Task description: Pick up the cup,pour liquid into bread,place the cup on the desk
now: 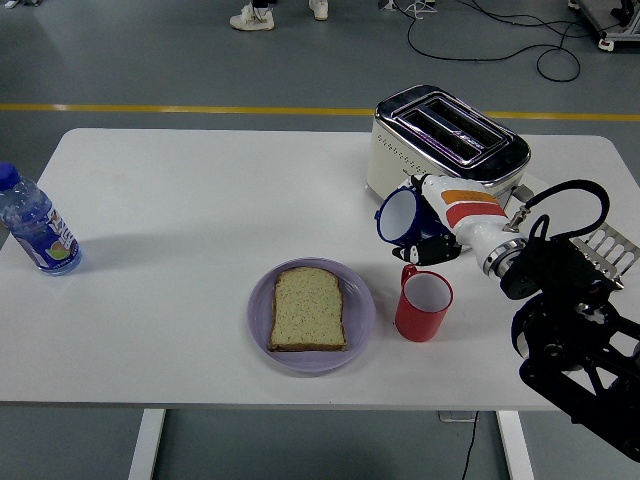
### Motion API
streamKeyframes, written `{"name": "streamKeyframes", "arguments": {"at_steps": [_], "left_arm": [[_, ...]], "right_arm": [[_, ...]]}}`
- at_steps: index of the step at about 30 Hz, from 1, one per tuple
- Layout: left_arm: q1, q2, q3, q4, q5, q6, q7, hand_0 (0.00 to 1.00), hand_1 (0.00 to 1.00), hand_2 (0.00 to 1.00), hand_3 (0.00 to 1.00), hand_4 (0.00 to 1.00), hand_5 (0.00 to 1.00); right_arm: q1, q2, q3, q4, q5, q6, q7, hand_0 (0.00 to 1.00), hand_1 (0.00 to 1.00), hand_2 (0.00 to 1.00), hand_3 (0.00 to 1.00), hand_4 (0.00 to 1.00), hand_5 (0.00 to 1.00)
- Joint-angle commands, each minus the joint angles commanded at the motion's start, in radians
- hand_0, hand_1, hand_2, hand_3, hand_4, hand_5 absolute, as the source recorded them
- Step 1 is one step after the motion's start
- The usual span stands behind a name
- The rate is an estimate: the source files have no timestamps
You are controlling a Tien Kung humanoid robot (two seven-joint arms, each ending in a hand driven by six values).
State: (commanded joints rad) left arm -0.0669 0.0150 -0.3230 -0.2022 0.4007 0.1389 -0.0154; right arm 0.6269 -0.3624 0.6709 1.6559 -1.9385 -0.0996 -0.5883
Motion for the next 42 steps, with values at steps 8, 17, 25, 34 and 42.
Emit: {"name": "streamKeyframes", "arguments": {"at_steps": [8,17,25,34,42], "left_arm": [[0.000,0.002,0.002,0.000,-0.008,0.000,0.000,0.646,0.602,0.592,0.525,0.294,0.756],[0.001,0.005,0.005,0.000,-0.018,0.001,0.000,0.646,0.602,0.592,0.525,0.294,0.756],[0.002,0.006,0.006,0.000,-0.023,0.001,0.000,0.646,0.602,0.592,0.525,0.294,0.756],[0.001,0.008,0.011,0.000,-0.029,0.001,0.000,0.646,0.602,0.592,0.526,0.295,0.756],[0.008,0.011,0.017,0.000,-0.033,0.001,0.000,0.646,0.603,0.592,0.525,0.295,0.754]], "right_arm": [[0.108,0.023,-0.122,-0.027,-0.019,0.046,-0.014,0.433,0.456,0.574,0.557,0.639,0.002],[0.228,0.022,-0.266,-0.024,-0.043,0.075,-0.027,0.429,0.454,0.571,0.557,0.639,0.002],[0.316,0.039,-0.352,-0.041,-0.089,0.143,-0.057,0.428,0.453,0.569,0.558,0.638,0.002],[0.392,0.028,-0.426,-0.034,-0.089,0.214,-0.057,0.409,0.445,0.561,0.560,0.622,0.002],[0.484,0.032,-0.538,-0.042,-0.046,0.264,-0.057,0.386,0.435,0.551,0.564,0.604,0.002]]}}
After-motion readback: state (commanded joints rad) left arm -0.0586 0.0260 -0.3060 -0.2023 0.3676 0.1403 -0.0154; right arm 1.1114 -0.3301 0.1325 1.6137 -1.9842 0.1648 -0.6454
